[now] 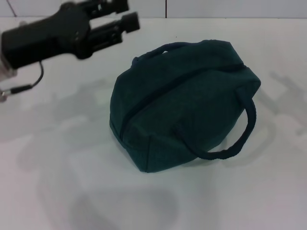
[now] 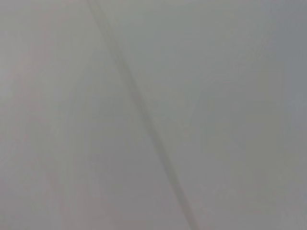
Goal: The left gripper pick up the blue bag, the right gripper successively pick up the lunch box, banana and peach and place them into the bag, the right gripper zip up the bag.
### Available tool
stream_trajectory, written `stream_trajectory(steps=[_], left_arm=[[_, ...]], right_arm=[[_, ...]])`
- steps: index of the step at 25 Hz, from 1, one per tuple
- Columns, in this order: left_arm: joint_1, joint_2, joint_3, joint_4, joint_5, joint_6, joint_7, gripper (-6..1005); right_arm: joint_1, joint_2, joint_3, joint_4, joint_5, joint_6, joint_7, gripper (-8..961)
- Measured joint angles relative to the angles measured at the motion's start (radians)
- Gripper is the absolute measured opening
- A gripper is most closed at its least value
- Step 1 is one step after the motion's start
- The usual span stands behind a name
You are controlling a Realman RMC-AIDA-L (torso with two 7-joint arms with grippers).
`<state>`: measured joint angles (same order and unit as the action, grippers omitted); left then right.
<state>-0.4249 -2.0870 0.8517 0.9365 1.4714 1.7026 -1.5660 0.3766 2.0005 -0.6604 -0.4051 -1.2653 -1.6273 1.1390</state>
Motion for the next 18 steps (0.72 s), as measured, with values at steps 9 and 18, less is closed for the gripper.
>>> stream_trajectory(steps=[9, 18], left_arm=[[0.076, 0.004, 0.001, -0.127, 0.01, 0.074, 0.216, 682], [0.075, 0.005, 0.022, -0.153, 0.045, 0.114, 0.265, 894]], right_arm=[[0.119, -0.082, -0.181, -0.275, -0.166, -0.099, 0.327, 802], [0.258, -0.058, -0.224, -0.295, -0.459, -0.117, 0.412, 816]])
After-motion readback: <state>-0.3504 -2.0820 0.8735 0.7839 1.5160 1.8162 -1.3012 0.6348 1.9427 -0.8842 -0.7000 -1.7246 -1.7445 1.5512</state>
